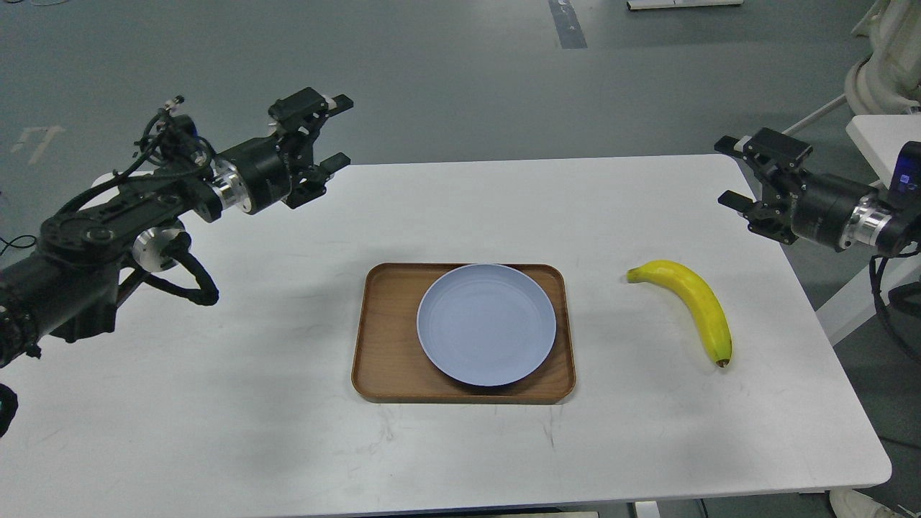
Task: Place banana on plate with both arms
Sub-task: 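Open the left gripper and raise it away from the plate, then lower the right gripper onto the yellow banana and grasp it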
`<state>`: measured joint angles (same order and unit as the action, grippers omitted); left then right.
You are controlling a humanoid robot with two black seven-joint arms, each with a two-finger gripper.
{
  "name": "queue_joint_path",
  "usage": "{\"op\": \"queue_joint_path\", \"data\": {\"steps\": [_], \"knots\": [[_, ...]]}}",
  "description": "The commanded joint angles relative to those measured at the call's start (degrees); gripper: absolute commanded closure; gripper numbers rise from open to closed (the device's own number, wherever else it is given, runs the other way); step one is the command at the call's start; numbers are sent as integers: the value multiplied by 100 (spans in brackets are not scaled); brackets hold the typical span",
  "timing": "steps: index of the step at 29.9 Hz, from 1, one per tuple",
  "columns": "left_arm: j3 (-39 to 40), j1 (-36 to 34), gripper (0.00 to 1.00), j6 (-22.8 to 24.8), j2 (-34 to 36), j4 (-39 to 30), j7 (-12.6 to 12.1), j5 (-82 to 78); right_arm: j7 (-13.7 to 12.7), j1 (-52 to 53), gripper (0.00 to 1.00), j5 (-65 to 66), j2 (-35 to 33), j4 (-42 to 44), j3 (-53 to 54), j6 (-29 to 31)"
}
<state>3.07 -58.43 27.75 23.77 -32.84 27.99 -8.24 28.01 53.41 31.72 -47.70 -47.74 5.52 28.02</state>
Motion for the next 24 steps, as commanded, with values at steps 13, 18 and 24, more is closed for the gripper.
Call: {"op": "queue_joint_path", "data": {"steps": [13,18,24], "knots": [[1390,772,1,25,224,32,1,288,-1,1460,1,4993,303,123,-1919,-2],[1398,824,1,25,224,14,1,297,-1,1523,1,4984,981,590,-2565,-2],[1468,886,1,25,233,14,1,314,-1,1242,1,4976,1359,846,-2600,-2]]}}
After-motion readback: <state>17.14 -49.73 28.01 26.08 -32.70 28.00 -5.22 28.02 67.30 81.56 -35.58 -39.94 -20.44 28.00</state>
